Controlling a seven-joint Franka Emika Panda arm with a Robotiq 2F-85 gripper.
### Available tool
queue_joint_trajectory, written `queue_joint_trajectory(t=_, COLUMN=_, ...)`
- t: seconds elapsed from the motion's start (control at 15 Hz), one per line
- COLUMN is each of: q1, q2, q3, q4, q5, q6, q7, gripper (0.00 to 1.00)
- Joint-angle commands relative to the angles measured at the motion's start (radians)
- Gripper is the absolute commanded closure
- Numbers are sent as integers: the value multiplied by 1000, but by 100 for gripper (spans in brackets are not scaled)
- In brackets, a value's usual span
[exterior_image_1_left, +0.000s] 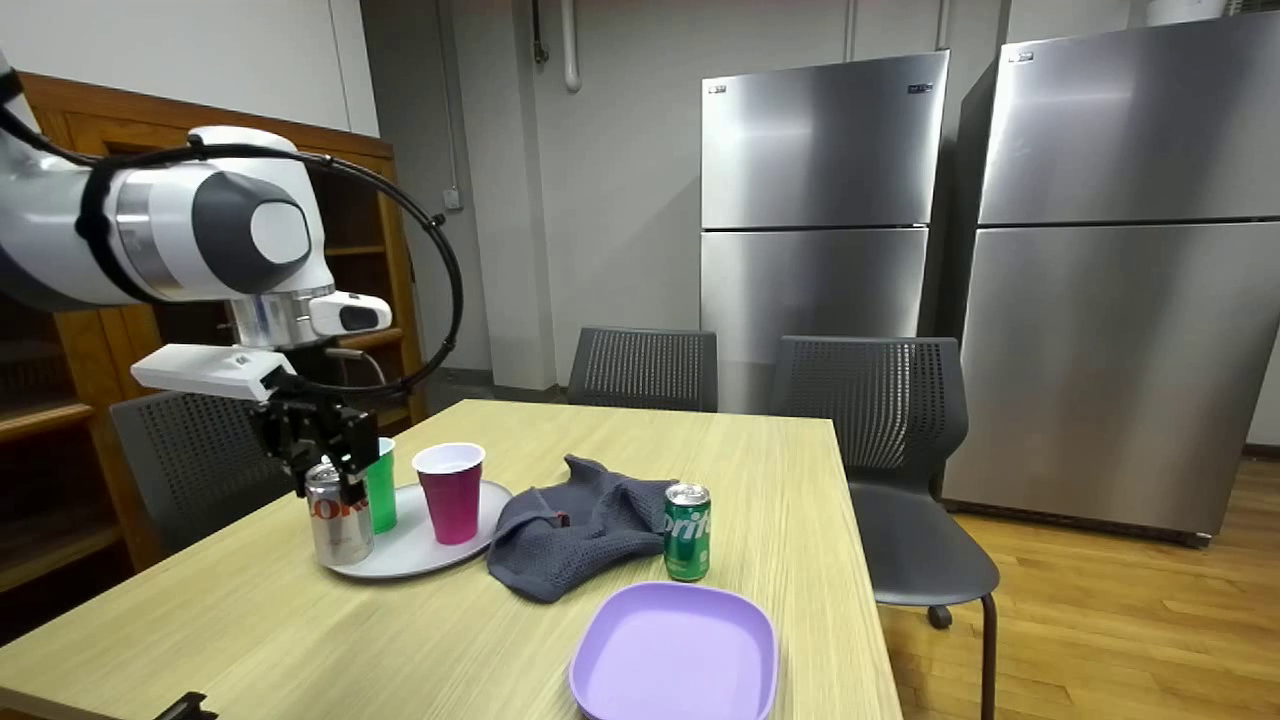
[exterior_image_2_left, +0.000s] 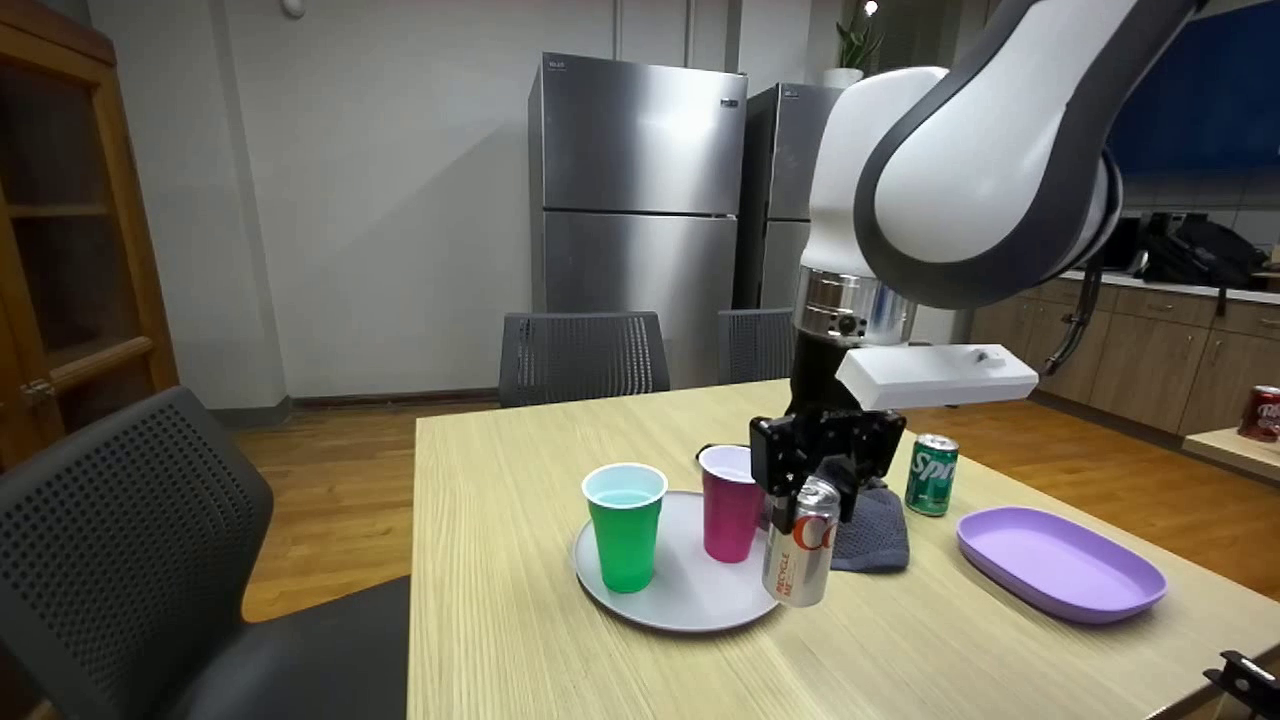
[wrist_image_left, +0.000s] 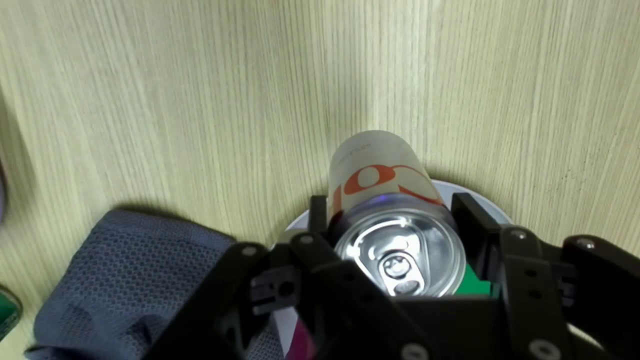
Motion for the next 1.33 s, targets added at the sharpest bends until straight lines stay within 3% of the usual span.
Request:
queue_joint_trajectory(t=0.0, q1=-46, q2=-97, q3=-2, q4=-18, q5=3, q6=-68, q7=-25, gripper=62)
queue_joint_trajectory(t=0.67, q1=-166, q2=-166, q3=-46, q4=-4, q5=-37, q6=-105, q7=17, gripper=62)
queue_joint_trajectory(t=1.27, q1=-291, q2=-183, q3=-95, q4=-11, q5=-194, q6=-139, q7=106, gripper=62)
